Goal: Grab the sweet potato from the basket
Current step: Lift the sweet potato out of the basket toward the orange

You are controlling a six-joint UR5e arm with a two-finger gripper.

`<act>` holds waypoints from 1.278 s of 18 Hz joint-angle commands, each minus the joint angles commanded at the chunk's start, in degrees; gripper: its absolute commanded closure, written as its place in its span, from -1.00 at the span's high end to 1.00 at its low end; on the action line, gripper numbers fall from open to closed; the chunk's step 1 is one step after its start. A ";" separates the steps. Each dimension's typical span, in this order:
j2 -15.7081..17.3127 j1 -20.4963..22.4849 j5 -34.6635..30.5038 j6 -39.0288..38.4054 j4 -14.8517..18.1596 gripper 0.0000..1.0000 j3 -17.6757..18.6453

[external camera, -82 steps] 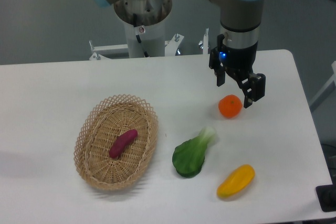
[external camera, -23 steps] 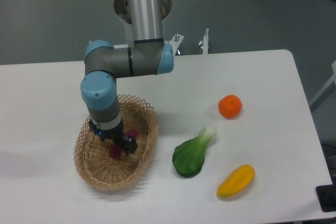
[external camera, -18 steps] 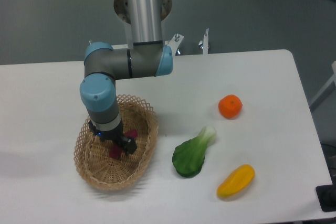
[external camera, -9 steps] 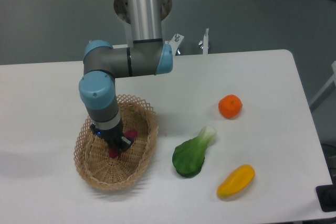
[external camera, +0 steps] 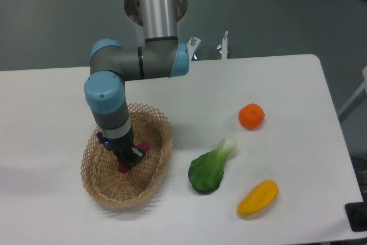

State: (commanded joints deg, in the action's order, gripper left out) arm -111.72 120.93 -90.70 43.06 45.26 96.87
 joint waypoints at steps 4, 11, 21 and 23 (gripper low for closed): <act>2.73 5.44 0.44 2.81 0.80 -0.48 -4.75; 6.42 18.36 5.89 15.98 12.11 -0.48 -10.73; 8.27 29.01 7.38 35.25 21.10 -0.49 -11.35; 8.27 29.10 7.30 35.43 21.10 -0.49 -11.35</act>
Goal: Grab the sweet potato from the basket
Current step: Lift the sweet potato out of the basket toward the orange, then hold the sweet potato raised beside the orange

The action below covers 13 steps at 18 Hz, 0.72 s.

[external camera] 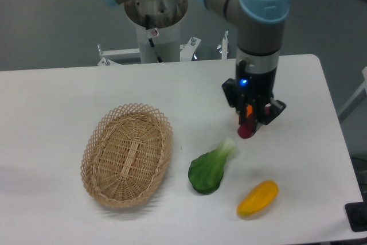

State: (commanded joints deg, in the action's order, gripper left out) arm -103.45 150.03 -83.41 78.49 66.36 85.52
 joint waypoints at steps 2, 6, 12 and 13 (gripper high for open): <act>0.00 0.00 -0.09 0.00 -0.09 -0.49 -0.09; 0.00 -0.09 -0.26 0.00 -0.17 -0.49 -0.09; 0.00 -0.09 -0.27 0.00 -0.53 -0.49 0.35; 0.00 -0.09 -0.26 0.00 -0.53 -0.49 0.26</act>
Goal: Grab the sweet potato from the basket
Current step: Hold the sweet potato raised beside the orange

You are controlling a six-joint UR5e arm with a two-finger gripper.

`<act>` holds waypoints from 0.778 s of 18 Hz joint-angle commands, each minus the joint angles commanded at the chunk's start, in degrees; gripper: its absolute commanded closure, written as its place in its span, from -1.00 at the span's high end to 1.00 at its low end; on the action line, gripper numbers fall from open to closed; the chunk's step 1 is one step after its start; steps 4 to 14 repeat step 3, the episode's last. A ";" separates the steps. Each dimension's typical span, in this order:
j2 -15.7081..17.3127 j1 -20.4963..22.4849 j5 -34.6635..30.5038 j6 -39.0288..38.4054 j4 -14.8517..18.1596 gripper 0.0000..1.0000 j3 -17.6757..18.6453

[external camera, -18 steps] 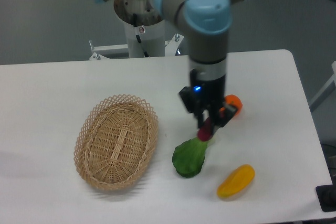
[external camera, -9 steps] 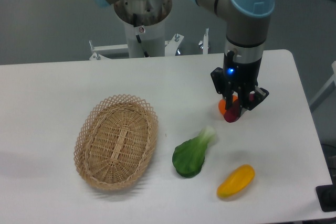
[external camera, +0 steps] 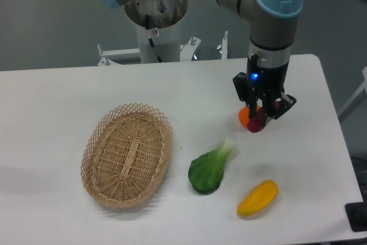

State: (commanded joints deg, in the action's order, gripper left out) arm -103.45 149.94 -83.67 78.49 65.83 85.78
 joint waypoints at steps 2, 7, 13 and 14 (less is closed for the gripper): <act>0.00 -0.09 0.00 0.00 0.00 -0.49 -0.26; 0.00 -0.09 0.00 -0.09 -0.09 -0.49 -0.26; 0.00 -0.09 0.00 -0.09 -0.09 -0.49 -0.26; 0.00 -0.09 0.00 -0.09 -0.09 -0.49 -0.26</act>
